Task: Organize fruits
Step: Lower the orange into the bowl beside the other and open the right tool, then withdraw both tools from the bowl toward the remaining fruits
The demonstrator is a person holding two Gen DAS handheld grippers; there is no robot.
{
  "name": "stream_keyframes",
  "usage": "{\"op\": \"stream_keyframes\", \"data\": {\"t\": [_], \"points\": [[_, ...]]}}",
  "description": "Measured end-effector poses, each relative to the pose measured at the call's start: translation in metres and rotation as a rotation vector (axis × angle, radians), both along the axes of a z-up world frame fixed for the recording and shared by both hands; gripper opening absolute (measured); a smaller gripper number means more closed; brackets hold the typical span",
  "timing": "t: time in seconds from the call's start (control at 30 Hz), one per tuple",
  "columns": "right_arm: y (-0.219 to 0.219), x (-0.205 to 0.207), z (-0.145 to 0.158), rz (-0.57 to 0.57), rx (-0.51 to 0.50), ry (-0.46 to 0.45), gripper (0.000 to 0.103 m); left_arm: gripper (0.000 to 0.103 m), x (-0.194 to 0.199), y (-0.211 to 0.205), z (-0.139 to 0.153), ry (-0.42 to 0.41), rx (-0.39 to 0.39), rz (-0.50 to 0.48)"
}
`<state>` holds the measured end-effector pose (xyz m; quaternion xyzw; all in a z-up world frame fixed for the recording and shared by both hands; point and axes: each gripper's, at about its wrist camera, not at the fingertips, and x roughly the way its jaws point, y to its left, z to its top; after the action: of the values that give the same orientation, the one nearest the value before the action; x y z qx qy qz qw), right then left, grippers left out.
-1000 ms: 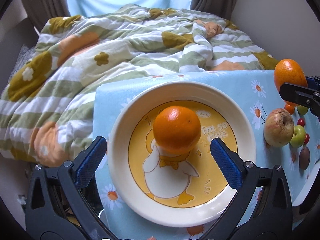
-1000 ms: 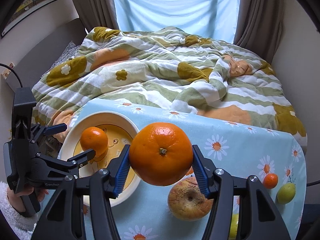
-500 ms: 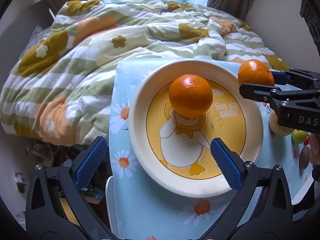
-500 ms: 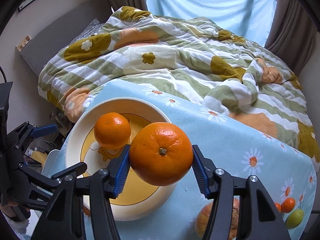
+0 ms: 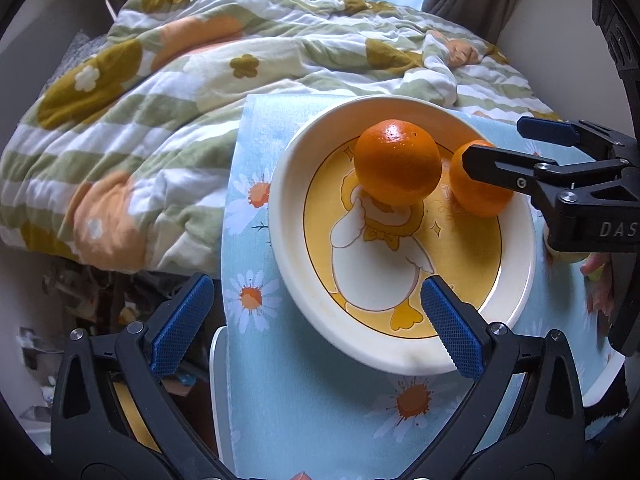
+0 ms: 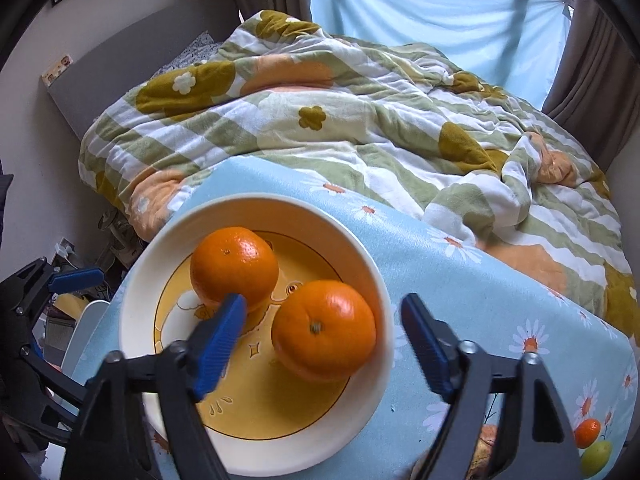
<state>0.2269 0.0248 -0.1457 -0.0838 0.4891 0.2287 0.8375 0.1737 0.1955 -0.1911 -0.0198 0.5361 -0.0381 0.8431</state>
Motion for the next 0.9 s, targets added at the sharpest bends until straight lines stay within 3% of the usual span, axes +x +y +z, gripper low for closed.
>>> {"op": "stream_keyframes", "data": {"t": [0.17,0.5,0.67,0.9], "points": [[-0.002,-0.006,0.01,-0.025,0.007,-0.064,0.102,0.103,-0.002,0.002,0.002,0.001,0.0,-0.005],[-0.008,-0.024,0.036,-0.054,-0.006,-0.036,0.102,0.103,-0.004,0.003,0.032,-0.041,0.007,-0.025],[-0.024,-0.038,0.056,-0.118,-0.015,-0.051,0.102,0.103,-0.009,-0.006,0.053,-0.079,0.032,-0.064],[-0.056,-0.063,0.081,-0.233,-0.019,-0.068,0.102,0.103,-0.016,-0.023,0.073,-0.104,-0.012,-0.133]]}}
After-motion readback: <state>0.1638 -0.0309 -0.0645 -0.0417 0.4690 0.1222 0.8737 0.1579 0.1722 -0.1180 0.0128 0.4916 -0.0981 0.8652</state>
